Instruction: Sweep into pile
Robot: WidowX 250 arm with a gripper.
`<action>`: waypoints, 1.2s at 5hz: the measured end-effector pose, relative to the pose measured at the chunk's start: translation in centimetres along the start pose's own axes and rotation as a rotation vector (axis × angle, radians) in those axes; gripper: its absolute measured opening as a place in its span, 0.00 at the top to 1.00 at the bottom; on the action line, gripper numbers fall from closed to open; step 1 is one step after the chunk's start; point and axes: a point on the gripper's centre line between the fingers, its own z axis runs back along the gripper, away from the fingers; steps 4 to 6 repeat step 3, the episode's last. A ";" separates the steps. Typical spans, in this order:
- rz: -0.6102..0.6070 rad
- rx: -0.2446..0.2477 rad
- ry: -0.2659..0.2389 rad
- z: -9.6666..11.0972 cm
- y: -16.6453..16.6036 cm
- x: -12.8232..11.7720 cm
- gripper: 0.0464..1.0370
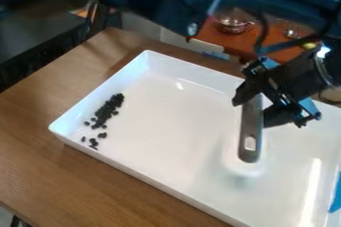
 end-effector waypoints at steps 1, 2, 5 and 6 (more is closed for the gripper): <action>-0.043 -0.016 0.005 0.3 -0.6 -0.4 0.03; -0.101 -0.077 0.013 0.9 -1.4 -0.9 0.03; -0.195 -0.304 0.119 4.1 -0.4 -0.9 0.04; -0.195 -0.304 0.119 4.1 -0.4 -0.9 0.04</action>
